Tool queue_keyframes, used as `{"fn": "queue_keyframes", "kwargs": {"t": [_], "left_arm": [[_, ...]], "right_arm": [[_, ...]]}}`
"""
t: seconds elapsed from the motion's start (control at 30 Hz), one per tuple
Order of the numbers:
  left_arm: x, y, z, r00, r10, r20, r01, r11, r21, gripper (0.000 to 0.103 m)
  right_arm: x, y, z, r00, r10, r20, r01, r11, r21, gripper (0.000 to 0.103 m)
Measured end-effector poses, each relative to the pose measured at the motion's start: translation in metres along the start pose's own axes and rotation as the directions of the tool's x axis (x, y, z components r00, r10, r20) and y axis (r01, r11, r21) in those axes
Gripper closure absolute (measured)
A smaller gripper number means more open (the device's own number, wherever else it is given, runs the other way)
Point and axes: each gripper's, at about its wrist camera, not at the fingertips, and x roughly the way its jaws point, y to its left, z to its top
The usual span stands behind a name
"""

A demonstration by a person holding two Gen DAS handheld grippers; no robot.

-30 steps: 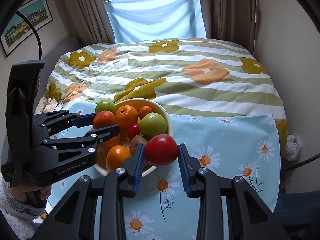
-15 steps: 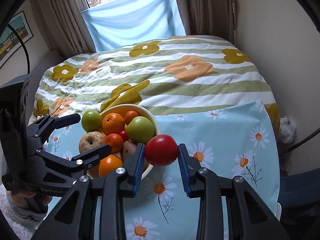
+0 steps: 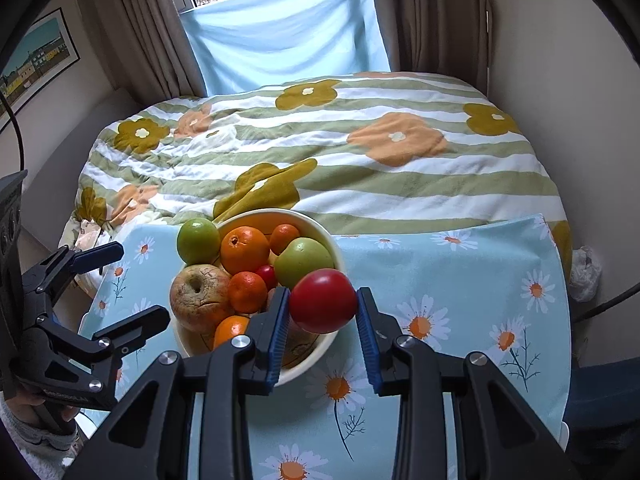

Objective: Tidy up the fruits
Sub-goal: 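Carry the tangerine into the bowl and open the left tool while the right tool places the tomato, then withdraw both tools from the bowl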

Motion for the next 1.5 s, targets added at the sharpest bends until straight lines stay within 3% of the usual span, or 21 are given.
{"fn": "queue_keyframes", "kwargs": {"t": [0.3, 0.7, 0.73, 0.87, 1.3, 1.37, 1.5], "left_arm": [[-0.014, 0.029, -0.026, 0.998, 0.061, -0.011, -0.061, 0.995, -0.083, 0.000], [-0.013, 0.051, -0.049, 0.997, 0.066, -0.025, -0.069, 0.990, -0.123, 0.000], [-0.014, 0.052, -0.050, 0.998, 0.066, -0.024, -0.068, 0.990, -0.124, 0.000], [-0.018, 0.055, -0.051, 0.998, 0.058, -0.013, -0.060, 0.991, -0.123, 0.000], [-0.061, 0.053, -0.040, 0.995, 0.071, 0.071, -0.065, 0.994, -0.089, 0.000], [-0.073, 0.050, -0.035, 0.993, 0.076, 0.093, -0.066, 0.993, -0.099, 0.000], [-0.102, 0.039, -0.030, 0.986, 0.096, 0.138, -0.079, 0.989, -0.123, 0.000]], "right_arm": [[0.039, 0.002, -0.001, 0.999, 0.007, -0.051, -0.007, 1.000, -0.003, 0.072], [0.063, 0.001, -0.006, 0.998, -0.002, -0.058, 0.004, 1.000, 0.031, 0.072], [0.063, 0.001, -0.006, 0.998, -0.002, -0.058, 0.004, 0.999, 0.033, 0.067], [0.059, 0.002, -0.007, 0.999, 0.003, -0.035, -0.002, 0.999, 0.041, 0.014], [0.001, 0.026, -0.010, 0.997, -0.065, 0.050, 0.062, 0.997, 0.049, 0.009], [-0.013, 0.028, -0.009, 0.996, -0.071, 0.057, 0.068, 0.997, 0.041, 0.001], [-0.050, 0.032, -0.006, 0.992, -0.078, 0.100, 0.076, 0.997, 0.028, 0.000]]}}
